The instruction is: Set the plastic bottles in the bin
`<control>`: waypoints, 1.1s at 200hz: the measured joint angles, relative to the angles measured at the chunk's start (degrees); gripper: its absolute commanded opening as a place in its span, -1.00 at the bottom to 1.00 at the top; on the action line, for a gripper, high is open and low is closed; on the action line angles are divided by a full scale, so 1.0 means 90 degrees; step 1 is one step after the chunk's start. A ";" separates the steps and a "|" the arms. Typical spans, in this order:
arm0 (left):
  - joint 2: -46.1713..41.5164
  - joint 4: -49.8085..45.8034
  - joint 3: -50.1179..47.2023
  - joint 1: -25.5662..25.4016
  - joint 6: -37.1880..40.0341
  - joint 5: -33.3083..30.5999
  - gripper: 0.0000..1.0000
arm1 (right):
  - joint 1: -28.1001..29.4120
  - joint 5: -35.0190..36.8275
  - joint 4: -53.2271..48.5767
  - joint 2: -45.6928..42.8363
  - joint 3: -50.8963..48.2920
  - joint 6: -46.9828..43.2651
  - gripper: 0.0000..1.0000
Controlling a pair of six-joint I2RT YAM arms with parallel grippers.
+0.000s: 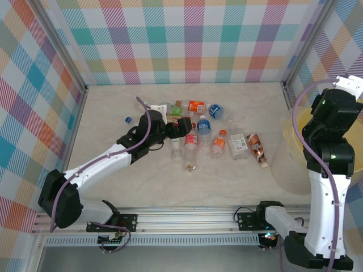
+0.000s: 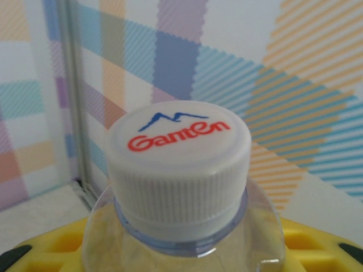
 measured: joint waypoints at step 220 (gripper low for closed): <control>0.0340 -0.0588 0.0131 0.0000 -0.0313 -0.0359 1.00 | -0.1413 -0.2531 0.0107 0.0879 -0.2297 0.1778 0.49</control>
